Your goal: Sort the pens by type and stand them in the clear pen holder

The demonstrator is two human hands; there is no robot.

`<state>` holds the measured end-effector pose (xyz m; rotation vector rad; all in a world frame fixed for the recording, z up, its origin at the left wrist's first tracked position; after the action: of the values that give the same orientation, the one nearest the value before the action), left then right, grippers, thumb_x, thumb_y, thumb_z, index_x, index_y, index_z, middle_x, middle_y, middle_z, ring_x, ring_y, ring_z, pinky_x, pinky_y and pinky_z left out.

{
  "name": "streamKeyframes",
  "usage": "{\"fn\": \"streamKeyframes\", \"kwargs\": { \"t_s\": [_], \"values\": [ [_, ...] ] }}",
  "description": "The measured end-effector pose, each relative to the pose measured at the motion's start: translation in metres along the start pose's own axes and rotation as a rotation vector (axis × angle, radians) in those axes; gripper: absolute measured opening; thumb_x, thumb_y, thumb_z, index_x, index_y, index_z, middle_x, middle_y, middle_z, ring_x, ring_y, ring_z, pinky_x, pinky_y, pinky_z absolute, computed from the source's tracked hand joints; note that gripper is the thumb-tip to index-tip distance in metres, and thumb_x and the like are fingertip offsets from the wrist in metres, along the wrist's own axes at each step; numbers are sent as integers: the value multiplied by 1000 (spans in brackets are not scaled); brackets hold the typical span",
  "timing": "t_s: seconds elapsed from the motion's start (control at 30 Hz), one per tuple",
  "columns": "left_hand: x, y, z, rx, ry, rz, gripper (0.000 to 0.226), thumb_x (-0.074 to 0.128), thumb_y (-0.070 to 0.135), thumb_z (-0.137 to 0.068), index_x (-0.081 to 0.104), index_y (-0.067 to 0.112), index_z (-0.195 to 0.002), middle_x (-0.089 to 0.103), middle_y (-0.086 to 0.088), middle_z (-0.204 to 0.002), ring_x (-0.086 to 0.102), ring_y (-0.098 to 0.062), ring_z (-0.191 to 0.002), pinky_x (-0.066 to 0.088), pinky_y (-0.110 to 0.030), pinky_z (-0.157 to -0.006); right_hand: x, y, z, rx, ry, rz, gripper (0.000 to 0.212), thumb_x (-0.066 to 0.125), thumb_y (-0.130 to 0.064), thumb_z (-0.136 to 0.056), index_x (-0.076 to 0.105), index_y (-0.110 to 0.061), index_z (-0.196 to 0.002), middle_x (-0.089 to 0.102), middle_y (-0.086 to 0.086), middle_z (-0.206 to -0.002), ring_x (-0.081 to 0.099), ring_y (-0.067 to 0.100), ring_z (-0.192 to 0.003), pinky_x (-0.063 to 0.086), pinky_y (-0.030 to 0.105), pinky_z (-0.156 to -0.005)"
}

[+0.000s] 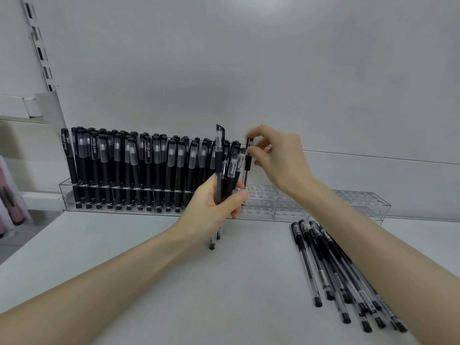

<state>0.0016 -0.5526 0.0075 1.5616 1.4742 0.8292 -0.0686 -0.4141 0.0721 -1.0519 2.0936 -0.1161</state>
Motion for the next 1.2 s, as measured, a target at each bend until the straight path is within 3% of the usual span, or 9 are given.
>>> {"fn": "streamKeyframes", "kwargs": {
  "t_s": [0.17, 0.3, 0.4, 0.5, 0.6, 0.73, 0.9, 1.03, 1.2],
  "values": [
    [0, -3, 1, -52, 32, 43, 6, 54, 10, -94, 54, 6, -90, 56, 8, -56, 53, -5, -56, 48, -14, -59, 0, 0, 5, 1, -14, 14, 23, 59, -17, -92, 66, -21, -114, 66, -2, -85, 66, 23, -75, 52, 44, -80],
    [2, -6, 3, -77, 14, 52, 7, 53, 14, -95, 54, 7, -95, 57, -3, -63, 53, -14, -55, 53, -26, -59, -3, 0, 14, 3, -3, 14, 30, 56, -21, -94, 61, -22, -124, 67, 0, -89, 66, 19, -73, 53, 41, -78],
    [4, -3, 2, -44, 1, 44, 9, 51, 15, -96, 51, 6, -97, 55, -6, -61, 48, -16, -46, 50, -33, -50, -13, -6, 24, 83, 32, -248, 22, 55, -20, -95, 64, -19, -116, 67, -4, -84, 67, 13, -68, 56, 37, -73],
    [7, 0, 1, -35, -20, 39, 10, 49, 15, -96, 49, 6, -98, 55, -7, -59, 45, -16, -41, 46, -30, -45, -21, -13, 32, 157, -81, -537, 14, 59, -20, -93, 68, -14, -103, 72, 0, -87, 70, 15, -80, 57, 33, -76],
    [11, 2, 0, -44, -55, 14, 14, 49, 16, -97, 49, 4, -91, 57, -2, -55, 46, -15, -39, 47, -28, -46, -21, -14, 38, 168, -156, -614, 22, 71, -16, -83, 68, -11, -105, 73, 6, -93, 70, 15, -90, 55, 27, -83],
    [12, 1, 0, -107, -87, 35, 19, 49, 18, -96, 51, -1, -93, 63, -4, -57, 57, -16, -46, 49, -22, -50, -19, -13, 41, 165, -97, -671, 19, 72, -5, -80, 67, -12, -97, 71, 14, -90, 68, 15, -81, 57, 25, -75],
    [4, -6, -2, -160, 36, 69, 21, 48, 22, -96, 56, 3, -94, 67, -10, -78, 66, -19, -70, 59, -37, -65, -32, -6, 26, 163, 145, -735, 18, 66, 0, -85, 65, -14, -96, 65, 12, -86, 69, 19, -81, 59, 31, -66],
    [-3, -5, -4, -142, 250, 72, 20, 49, 25, -96, 54, 6, -93, 62, -3, -67, 59, -15, -56, 55, -32, -54, -46, 6, 11, 98, 361, -625, 17, 62, -2, -88, 63, -12, -102, 58, 0, -80, 66, 18, -81, 59, 30, -67],
    [-4, -4, -4, -109, 279, -25, 35, 49, 32, -95, 50, -3, -101, 48, 4, -51, 39, -11, -40, 39, -27, -44, -25, 16, 10, 74, 311, -467, 18, 62, -9, -89, 63, -23, -101, 59, -10, -82, 62, 17, -77, 58, 43, -74]
  ]
}}
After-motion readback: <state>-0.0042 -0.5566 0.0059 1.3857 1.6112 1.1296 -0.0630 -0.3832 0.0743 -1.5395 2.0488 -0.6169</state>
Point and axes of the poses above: each hand's wrist, its own z-axis away from the middle knuckle, its own x-axis out of the palm, y = z × x, the point moved 1 cm from there along -z, towards the middle knuckle
